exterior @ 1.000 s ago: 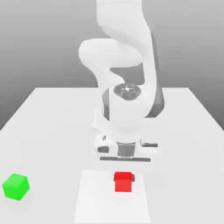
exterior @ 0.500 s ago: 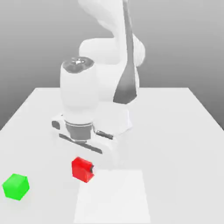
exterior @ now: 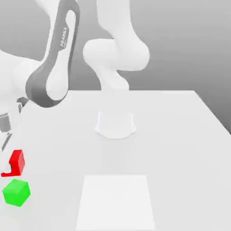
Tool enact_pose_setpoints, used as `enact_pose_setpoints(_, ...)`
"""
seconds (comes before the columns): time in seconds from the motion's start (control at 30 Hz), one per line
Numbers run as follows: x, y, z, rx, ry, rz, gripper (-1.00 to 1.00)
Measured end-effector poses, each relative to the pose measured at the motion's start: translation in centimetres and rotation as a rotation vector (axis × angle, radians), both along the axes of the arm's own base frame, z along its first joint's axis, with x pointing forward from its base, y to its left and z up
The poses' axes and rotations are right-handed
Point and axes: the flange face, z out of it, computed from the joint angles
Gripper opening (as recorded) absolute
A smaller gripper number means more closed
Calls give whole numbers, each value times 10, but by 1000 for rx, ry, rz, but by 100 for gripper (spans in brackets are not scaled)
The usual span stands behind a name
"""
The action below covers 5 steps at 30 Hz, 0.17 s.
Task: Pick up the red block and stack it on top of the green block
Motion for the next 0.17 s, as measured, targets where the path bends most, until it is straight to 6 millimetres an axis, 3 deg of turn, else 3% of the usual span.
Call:
enact_pose_setpoints(0.03, 0, 0, -13, 0, 0, -2, -100)
enact_pose_setpoints(0.07, -1, 0, -22, 0, 0, -4, 100)
enact_pose_setpoints(0.17, -1, 0, -22, 0, 0, -4, 100)
